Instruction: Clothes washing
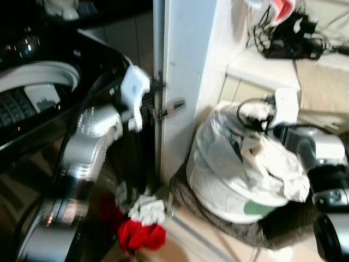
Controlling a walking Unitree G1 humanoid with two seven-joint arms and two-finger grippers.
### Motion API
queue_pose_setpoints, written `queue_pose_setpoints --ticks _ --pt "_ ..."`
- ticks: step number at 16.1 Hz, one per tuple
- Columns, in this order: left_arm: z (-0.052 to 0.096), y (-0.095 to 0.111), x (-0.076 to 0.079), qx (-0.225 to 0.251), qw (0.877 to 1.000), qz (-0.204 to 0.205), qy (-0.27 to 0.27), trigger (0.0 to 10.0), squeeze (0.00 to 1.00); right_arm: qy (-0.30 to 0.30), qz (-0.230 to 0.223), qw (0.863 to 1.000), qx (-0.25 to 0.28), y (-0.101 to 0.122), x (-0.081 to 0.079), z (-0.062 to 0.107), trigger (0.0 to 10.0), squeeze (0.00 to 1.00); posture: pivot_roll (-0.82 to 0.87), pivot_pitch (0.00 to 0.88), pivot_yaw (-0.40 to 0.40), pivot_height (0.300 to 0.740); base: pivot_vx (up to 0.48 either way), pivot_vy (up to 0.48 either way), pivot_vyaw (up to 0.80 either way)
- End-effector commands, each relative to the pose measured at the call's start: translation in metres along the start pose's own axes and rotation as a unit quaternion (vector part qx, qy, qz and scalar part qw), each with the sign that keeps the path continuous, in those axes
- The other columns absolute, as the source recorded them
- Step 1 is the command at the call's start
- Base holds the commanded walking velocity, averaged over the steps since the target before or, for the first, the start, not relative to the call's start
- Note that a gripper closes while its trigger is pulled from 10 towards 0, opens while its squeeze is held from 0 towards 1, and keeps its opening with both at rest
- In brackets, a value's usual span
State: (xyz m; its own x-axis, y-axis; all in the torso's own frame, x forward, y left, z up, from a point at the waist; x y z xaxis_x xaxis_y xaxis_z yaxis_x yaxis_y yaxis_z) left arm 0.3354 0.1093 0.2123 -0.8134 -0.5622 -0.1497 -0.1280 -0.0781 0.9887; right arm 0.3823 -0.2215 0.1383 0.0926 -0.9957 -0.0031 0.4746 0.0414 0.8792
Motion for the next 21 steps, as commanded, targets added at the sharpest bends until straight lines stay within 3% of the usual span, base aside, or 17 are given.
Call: queue_pose_setpoints --ticks 1,4,5,7,8,9,14,21 --pt "0.003 0.003 0.020 -0.008 0.998 0.014 -0.053 10.0 0.00 0.020 -0.014 1.000 -0.020 -0.007 -0.001 -0.002 10.0 1.00 -0.02 0.000 -0.022 0.740 0.000 0.000 0.00" --pt "0.013 -0.003 0.042 -0.037 0.995 0.029 -0.091 10.0 0.00 0.008 -0.007 0.997 -0.079 -0.029 0.003 -0.005 10.0 1.00 -0.01 0.000 -0.024 0.740 0.000 0.000 0.00" --pt "0.013 -0.005 0.045 -0.043 0.994 0.029 -0.092 10.0 0.00 0.016 -0.012 0.995 -0.094 -0.036 0.002 -0.005 10.0 0.00 -0.01 0.000 -0.024 0.740 0.000 0.000 0.00" --pt "0.016 -0.004 0.050 -0.056 0.993 0.032 -0.098 10.0 0.00 0.044 -0.029 0.993 -0.104 -0.043 -0.003 -0.006 9.5 0.00 -0.02 0.000 -0.022 0.740 0.000 0.000 0.00" --pt "0.017 -0.004 0.052 -0.061 0.992 0.030 -0.103 10.0 0.00 0.057 -0.049 0.992 -0.103 -0.044 -0.006 -0.006 4.4 0.00 -0.02 0.000 -0.021 0.740 0.000 0.000 0.00" --pt "0.017 -0.003 0.053 -0.064 0.992 0.030 -0.108 10.0 0.00 0.062 -0.060 0.991 -0.102 -0.045 -0.006 -0.006 0.0 0.00 -0.02 0.000 -0.021 0.740 0.000 0.000 0.00" --pt "0.018 -0.002 0.057 -0.071 0.991 0.031 -0.110 10.0 0.00 0.089 -0.104 0.987 -0.087 -0.043 -0.007 -0.005 0.0 0.00 -0.02 0.000 -0.020 0.740 0.000 0.000 0.00" --pt "0.017 -0.002 0.056 -0.076 0.991 0.033 -0.105 10.0 0.00 0.098 -0.114 0.985 -0.083 -0.044 -0.005 -0.003 0.0 0.00 -0.02 0.000 -0.020 0.740 0.000 0.000 0.00"
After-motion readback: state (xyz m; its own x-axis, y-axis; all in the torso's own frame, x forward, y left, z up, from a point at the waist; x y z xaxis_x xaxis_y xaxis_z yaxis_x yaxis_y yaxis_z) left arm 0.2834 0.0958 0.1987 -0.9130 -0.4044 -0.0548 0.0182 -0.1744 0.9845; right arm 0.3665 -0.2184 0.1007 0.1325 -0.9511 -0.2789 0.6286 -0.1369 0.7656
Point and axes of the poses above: a point about 5 cm out from each wrist's last joint towards the gripper, its own z axis pointing back from the gripper into the wrist, its own y axis along the axis of the wrist's last joint, x = y × z, the point moved 2 cm from there along -z, pointing out of the wrist towards the gripper, and after that the axes turned 3 degrees about z, right-handed, at the moved point
